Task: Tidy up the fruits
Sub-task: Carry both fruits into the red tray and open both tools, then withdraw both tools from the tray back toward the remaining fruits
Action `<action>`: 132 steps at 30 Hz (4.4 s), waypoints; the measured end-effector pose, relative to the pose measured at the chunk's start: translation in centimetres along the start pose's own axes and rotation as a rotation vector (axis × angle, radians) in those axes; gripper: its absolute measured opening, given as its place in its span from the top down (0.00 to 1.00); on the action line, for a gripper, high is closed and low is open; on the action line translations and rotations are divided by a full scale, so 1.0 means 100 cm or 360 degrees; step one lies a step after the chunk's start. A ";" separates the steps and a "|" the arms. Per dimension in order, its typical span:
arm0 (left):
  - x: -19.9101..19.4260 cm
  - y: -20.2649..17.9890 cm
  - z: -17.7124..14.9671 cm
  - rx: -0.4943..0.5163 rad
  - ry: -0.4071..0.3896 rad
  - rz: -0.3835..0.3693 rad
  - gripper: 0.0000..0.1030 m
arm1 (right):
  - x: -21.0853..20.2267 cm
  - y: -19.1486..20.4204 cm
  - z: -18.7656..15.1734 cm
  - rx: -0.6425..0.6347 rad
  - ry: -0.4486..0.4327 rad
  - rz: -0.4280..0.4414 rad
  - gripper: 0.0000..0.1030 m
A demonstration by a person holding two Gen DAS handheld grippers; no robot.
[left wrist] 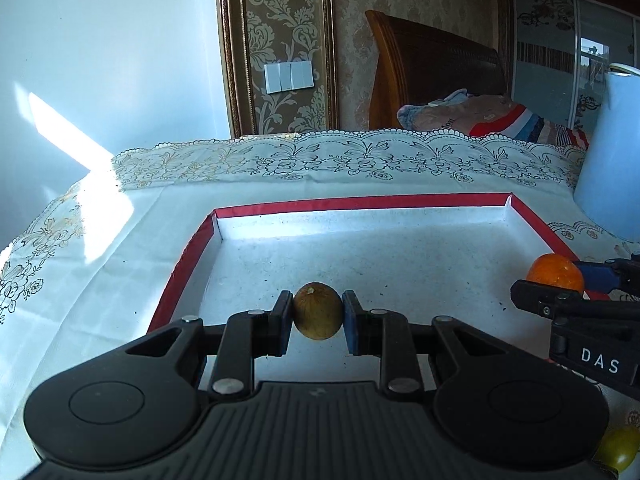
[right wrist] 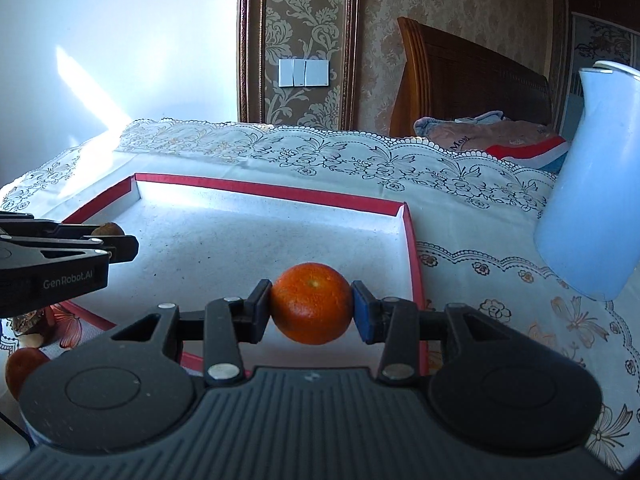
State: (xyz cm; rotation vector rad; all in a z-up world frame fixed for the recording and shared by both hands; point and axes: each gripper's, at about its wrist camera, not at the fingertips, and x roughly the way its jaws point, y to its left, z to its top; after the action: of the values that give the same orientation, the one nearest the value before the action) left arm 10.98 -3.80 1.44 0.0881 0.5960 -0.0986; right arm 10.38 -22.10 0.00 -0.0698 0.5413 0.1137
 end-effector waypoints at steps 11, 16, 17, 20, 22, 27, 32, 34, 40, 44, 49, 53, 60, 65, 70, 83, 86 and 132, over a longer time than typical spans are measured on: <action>0.024 0.003 0.001 -0.0054 0.0146 -0.0015 0.75 | 0.027 -0.008 0.010 0.0078 0.0111 0.0038 0.61; 0.028 0.006 0.003 -0.0085 0.0165 -0.0016 0.75 | 0.034 -0.012 0.010 0.0103 0.0179 0.0068 0.61; 0.028 0.005 0.003 -0.0078 0.0164 -0.0010 0.75 | 0.035 -0.012 0.010 0.0102 0.0189 0.0073 0.61; 0.027 0.004 0.002 -0.0071 0.0163 -0.0004 0.75 | 0.036 -0.012 0.010 0.0102 0.0200 0.0086 0.61; 0.027 0.005 0.002 -0.0075 0.0163 -0.0005 0.75 | 0.035 -0.011 0.010 0.0095 0.0196 0.0077 0.61; 0.027 0.004 0.002 -0.0073 0.0161 0.0014 0.61 | 0.035 -0.012 0.010 0.0094 0.0201 0.0075 0.61; 0.017 0.006 0.002 -0.0103 0.0057 0.0007 0.31 | 0.031 -0.013 0.011 0.0083 0.0162 0.0044 0.53; 0.015 0.004 0.002 -0.0074 0.0039 0.0035 0.28 | 0.030 -0.013 0.011 0.0091 0.0165 0.0049 0.51; 0.010 0.004 0.000 -0.0074 0.0007 0.0040 0.28 | 0.026 -0.014 0.011 0.0095 0.0135 0.0046 0.44; 0.004 0.005 -0.003 -0.0071 -0.0041 0.0068 0.28 | 0.020 -0.013 0.010 0.0092 0.0099 0.0038 0.41; -0.006 0.009 -0.005 -0.0086 -0.0112 0.0075 0.28 | 0.011 -0.014 0.010 0.0091 0.0047 0.0040 0.41; -0.015 0.011 -0.008 -0.0096 -0.0154 0.0084 0.28 | 0.005 -0.017 0.007 0.0113 0.0028 0.0042 0.41; -0.041 0.017 -0.024 -0.0074 -0.0236 0.0084 0.28 | -0.013 -0.024 -0.001 0.0159 -0.0020 0.0042 0.36; -0.064 0.025 -0.042 -0.0047 -0.0344 0.0095 0.20 | -0.031 -0.027 -0.010 0.0188 -0.0070 0.0050 0.34; -0.079 0.032 -0.052 -0.0063 -0.0366 0.0061 0.20 | -0.049 -0.030 -0.024 0.0205 -0.0120 0.0022 0.28; -0.093 0.047 -0.085 -0.0081 -0.0252 -0.0238 0.19 | -0.070 -0.051 -0.051 0.0369 -0.0144 0.0026 0.24; -0.086 0.045 -0.084 -0.0084 -0.0184 -0.0189 0.19 | -0.070 -0.050 -0.053 0.0358 -0.0127 0.0021 0.24; -0.067 0.020 -0.087 0.0153 0.0021 -0.0275 0.42 | -0.114 -0.019 -0.092 -0.0042 -0.0034 0.0093 0.15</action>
State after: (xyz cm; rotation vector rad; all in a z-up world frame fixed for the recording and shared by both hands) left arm 0.85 -0.39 -1.80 0.1307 0.6112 -0.2948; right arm -3.80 -25.91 -1.85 -0.0782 0.5208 0.1782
